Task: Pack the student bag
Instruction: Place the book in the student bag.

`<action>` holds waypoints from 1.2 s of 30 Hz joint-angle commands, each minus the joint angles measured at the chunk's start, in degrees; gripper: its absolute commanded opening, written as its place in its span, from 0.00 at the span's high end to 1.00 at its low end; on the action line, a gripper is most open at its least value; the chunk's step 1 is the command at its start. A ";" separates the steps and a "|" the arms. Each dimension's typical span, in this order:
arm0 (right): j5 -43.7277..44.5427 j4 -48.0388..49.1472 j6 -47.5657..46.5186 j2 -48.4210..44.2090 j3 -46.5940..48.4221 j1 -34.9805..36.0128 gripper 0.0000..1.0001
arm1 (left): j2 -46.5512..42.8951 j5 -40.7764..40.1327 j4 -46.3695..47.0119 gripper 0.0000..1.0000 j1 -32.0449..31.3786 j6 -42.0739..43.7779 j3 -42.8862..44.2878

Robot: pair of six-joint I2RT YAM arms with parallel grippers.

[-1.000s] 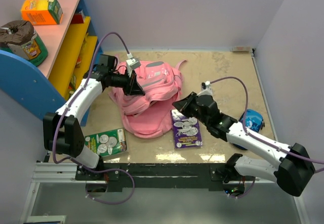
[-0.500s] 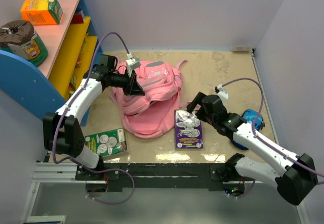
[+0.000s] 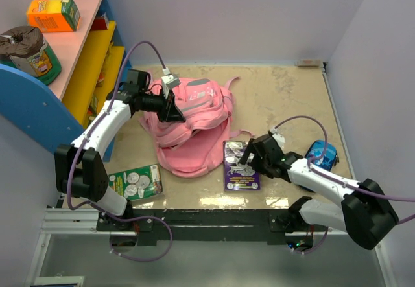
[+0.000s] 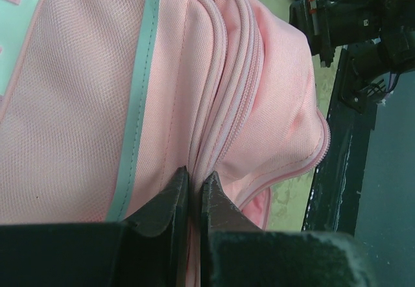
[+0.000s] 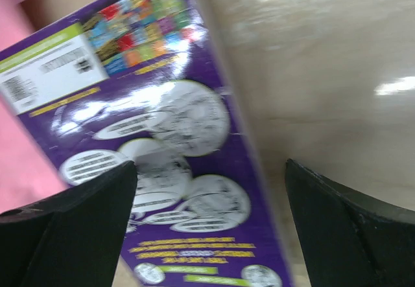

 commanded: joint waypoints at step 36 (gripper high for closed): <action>-13.55 48.19 28.68 30.68 21.21 10.59 0.38 | -1.96 4.93 0.39 1.00 0.04 -3.15 2.97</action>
